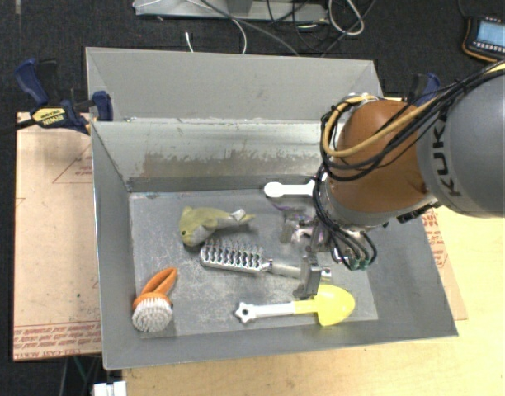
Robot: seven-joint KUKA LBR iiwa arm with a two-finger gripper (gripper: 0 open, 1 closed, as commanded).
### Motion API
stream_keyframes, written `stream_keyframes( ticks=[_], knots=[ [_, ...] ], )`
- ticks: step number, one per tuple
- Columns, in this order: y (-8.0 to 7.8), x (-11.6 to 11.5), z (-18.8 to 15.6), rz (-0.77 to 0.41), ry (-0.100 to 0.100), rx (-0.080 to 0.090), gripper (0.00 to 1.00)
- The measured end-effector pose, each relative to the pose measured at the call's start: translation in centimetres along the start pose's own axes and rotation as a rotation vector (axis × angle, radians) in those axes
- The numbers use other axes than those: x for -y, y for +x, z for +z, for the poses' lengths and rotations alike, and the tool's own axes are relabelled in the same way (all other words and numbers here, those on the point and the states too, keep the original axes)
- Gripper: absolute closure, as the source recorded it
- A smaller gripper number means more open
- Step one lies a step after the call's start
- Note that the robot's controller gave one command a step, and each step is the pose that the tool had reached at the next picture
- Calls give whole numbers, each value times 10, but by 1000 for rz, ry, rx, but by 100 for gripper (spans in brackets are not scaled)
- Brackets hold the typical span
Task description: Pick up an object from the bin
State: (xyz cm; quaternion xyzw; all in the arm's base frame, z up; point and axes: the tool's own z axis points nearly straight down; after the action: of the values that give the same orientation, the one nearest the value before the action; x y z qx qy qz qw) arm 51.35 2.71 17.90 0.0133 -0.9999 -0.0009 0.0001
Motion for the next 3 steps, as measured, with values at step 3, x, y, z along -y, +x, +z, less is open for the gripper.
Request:
stream_keyframes(
  ticks=[3],
  knots=[
    [-14, -38, 106, -139, -4, 24, 0]
  ],
)
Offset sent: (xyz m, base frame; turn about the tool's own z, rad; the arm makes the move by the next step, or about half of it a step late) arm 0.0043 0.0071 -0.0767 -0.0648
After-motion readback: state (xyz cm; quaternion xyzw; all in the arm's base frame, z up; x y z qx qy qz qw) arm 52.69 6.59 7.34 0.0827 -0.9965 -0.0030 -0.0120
